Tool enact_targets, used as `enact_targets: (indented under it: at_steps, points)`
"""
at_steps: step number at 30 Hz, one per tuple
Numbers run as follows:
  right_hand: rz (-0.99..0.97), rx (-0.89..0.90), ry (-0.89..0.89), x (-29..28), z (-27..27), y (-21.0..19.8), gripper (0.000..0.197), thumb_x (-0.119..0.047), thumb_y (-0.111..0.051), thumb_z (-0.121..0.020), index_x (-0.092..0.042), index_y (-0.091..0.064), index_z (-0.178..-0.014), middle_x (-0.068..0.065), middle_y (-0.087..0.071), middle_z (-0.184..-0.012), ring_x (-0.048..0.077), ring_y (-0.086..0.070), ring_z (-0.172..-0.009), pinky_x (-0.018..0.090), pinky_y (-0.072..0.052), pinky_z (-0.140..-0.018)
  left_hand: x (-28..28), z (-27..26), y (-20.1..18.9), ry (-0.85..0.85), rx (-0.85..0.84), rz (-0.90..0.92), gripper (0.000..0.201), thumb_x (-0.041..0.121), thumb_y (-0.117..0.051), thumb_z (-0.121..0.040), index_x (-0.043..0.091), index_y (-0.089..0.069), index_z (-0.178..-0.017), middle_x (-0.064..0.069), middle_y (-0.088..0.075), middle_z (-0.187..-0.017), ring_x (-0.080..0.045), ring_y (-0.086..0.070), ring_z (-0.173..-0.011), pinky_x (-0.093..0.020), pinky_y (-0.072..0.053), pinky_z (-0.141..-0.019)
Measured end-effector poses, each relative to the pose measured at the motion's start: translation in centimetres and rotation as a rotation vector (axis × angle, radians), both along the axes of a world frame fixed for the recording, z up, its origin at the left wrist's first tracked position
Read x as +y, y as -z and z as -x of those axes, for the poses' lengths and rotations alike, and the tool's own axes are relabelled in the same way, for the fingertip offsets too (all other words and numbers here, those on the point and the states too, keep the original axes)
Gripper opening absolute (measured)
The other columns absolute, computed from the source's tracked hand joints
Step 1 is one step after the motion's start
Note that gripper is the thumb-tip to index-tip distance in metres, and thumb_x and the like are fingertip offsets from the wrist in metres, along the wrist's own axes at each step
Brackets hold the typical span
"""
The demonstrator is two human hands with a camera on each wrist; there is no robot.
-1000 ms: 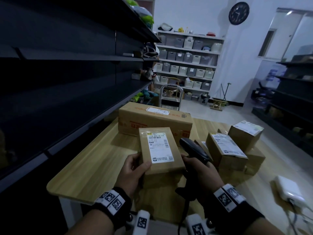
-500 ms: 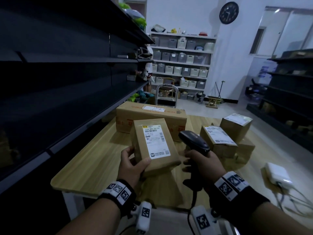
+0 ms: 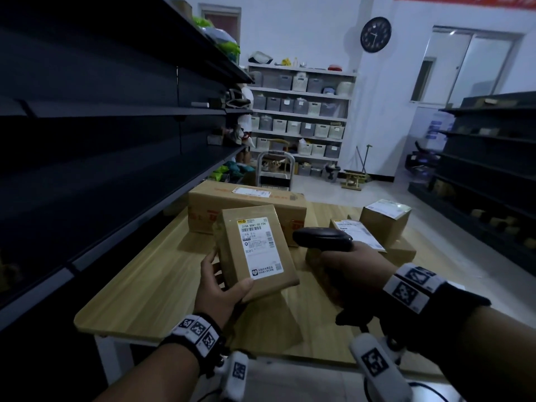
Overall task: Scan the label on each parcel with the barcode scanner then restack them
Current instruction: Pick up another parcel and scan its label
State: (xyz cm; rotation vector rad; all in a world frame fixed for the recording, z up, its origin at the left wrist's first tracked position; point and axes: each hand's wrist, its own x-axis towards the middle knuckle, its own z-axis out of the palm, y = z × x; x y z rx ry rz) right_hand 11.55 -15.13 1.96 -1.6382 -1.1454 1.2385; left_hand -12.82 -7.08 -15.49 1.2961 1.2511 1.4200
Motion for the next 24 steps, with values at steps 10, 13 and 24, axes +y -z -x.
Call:
enact_targets:
  at_steps: [10,13,24]
  points:
    - [0.027,0.025,-0.085,0.1,-0.7,0.7,0.027,-0.011,-0.07,-0.099,0.001,-0.066,-0.122,0.009,-0.06,-0.066,0.022,-0.057,-0.049,0.032,-0.05,-0.051,0.2,-0.1,0.3,-0.003,0.022,-0.031,0.11,0.063,-0.086,-0.056,0.054,-0.032,-0.151,0.016,-0.06,-0.135,-0.014,-0.064,-0.121,-0.04,-0.059,-0.092]
    - [0.011,0.045,-0.089,0.1,-0.7,0.7,0.027,-0.009,-0.071,-0.098,0.001,-0.066,-0.123,0.011,-0.059,-0.067,0.023,-0.056,-0.05,0.033,-0.049,-0.051,0.3,-0.2,0.3,-0.008,0.016,-0.038,0.106,0.063,-0.086,-0.056,0.054,-0.033,-0.148,0.019,-0.06,-0.132,-0.008,-0.063,-0.119,-0.034,-0.057,-0.088]
    - [-0.023,0.061,-0.045,0.1,-0.8,1.0,0.016,-0.009,-0.069,-0.099,-0.002,-0.067,-0.113,0.012,-0.057,-0.066,0.026,-0.054,-0.054,0.037,-0.048,-0.056,0.5,-0.3,0.6,-0.034,0.026,-0.057,0.093,0.042,-0.096,-0.073,0.049,-0.038,-0.146,0.022,-0.062,-0.128,-0.005,-0.064,-0.118,-0.038,-0.057,-0.093]
